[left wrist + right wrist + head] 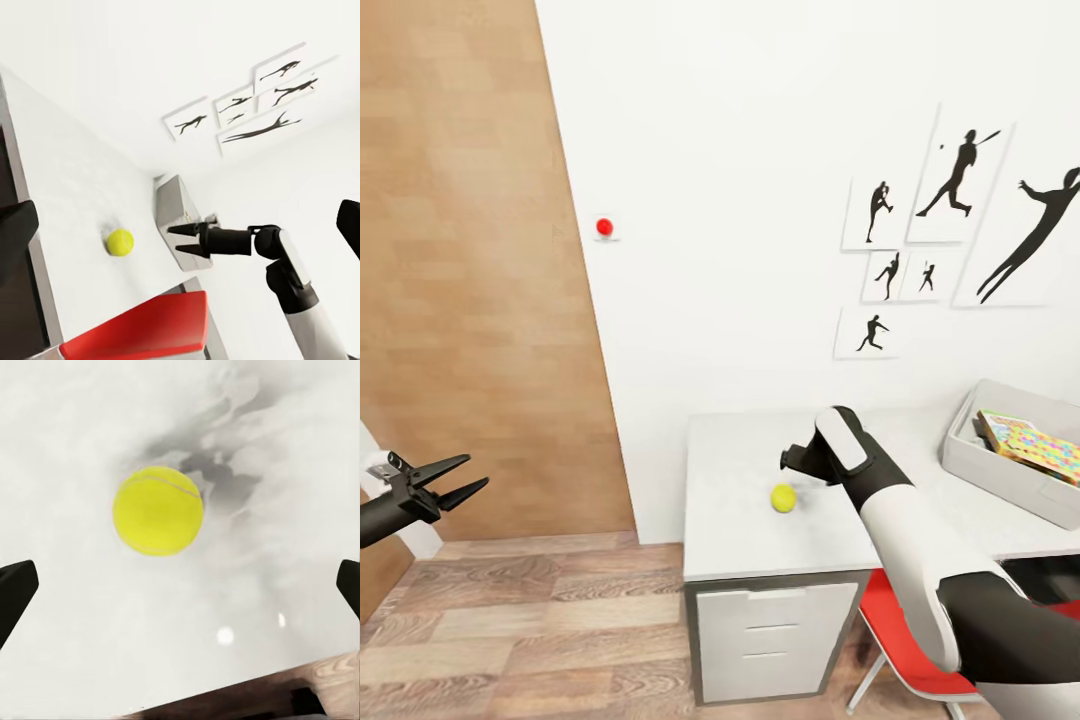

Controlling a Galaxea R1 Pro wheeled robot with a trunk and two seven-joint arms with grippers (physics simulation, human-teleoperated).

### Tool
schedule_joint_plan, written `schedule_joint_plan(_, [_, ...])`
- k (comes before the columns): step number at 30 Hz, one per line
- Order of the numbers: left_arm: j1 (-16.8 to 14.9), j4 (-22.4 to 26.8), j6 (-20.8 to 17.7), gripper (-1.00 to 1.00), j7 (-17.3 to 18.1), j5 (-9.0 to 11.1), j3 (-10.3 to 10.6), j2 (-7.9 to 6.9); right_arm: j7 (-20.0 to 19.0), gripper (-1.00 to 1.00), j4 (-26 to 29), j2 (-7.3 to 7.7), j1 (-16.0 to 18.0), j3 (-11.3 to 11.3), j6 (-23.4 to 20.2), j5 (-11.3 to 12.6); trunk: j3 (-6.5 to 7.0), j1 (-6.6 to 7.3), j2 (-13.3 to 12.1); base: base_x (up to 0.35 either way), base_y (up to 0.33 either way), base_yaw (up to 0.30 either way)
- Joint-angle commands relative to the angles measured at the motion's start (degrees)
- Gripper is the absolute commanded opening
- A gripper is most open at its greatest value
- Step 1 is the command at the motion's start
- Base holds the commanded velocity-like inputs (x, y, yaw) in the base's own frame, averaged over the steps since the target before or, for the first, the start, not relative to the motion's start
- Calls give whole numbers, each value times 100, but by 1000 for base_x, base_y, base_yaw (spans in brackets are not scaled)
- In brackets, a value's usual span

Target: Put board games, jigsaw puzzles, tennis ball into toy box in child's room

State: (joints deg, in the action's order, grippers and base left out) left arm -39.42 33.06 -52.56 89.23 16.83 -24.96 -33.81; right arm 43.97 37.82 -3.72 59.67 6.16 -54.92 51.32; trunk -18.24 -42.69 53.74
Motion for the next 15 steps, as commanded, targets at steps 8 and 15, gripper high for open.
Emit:
schedule_joint_plan(8, [-4, -1, -61, 100, 11, -5, 0, -3, 119, 100, 83, -5, -255, 34, -116, 59, -8, -1, 6, 60, 75, 0])
schedule_joint_plan(15, [-4, -1, -61, 100, 14, -4, 0, -3, 117, 100, 66, 8, -289, 34, -112, 50, -8, -1, 6, 57, 45, 0])
